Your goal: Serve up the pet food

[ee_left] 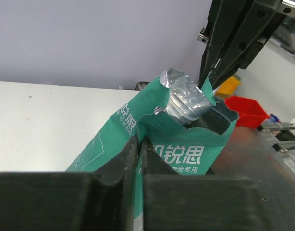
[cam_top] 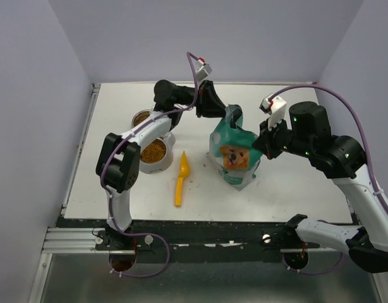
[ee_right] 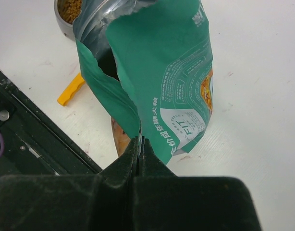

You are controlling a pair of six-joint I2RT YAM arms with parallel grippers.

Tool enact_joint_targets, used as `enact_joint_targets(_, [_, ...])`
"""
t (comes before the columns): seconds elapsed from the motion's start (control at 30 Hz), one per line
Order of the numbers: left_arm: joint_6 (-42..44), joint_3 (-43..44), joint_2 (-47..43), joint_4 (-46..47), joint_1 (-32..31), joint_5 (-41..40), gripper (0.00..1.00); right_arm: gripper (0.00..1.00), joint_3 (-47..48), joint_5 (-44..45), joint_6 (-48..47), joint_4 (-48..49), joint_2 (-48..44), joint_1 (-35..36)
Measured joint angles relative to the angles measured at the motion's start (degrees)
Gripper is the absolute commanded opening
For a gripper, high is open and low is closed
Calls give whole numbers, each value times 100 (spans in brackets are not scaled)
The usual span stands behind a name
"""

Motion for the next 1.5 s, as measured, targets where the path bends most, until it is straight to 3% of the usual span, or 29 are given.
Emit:
enact_joint_targets(0.07, [704,-319,-339,-557,9,-136,0,1,0,44,66,-7,-9,0])
enact_joint_targets(0.2, [2597,-1019,-1351,-2662,33,-981,0,1,-4,575,330,-42,-61,7])
enact_joint_targets(0.3, [3504,-1397,-2039,-3923,20,-2048,0,11,-9,905,507,-63,-83,11])
enact_joint_targets(0.37, [3773,-1486,-2337,-4551,-42,-2686,0,26,-9,979,581,-70,-81,11])
enact_joint_targets(0.43, [3954,-1528,-2610,-5163,-133,-3335,0,50,-9,975,597,-81,-72,11])
enact_joint_targets(0.47, [4006,-1578,-2745,-5370,-184,-3628,0,70,-9,931,592,-107,-61,13])
enact_joint_targets(0.5, [4057,-1617,-2872,-5584,-245,-3919,0,83,-9,894,573,-142,-46,11])
enact_joint_targets(0.57, [4122,-1639,-3047,-5925,-328,-4310,0,99,-9,748,520,-177,13,11])
enact_joint_targets(0.73, [4135,-1506,-3281,-6734,-459,-5071,0,100,243,597,350,-61,435,11])
enact_joint_targets(0.97, [4063,-1266,-3390,-7484,-549,-5639,0,96,1300,662,142,389,1532,146])
enact_joint_targets(1.23, [4052,-535,-3259,-8695,-678,-6019,0,86,1867,1591,-153,549,2391,1272])
enact_joint_targets(1.37, [4037,-417,-3206,-8902,-688,-6142,0,70,2011,2583,-260,581,2763,1792])
enact_joint_targets(1.47, [4046,-474,-3222,-8835,-688,-6155,0,42,1969,3209,-389,667,2809,1821])
enact_joint_targets(1.5, [4052,-520,-3252,-8789,-686,-6155,0,26,1941,3368,-428,719,2778,1814])
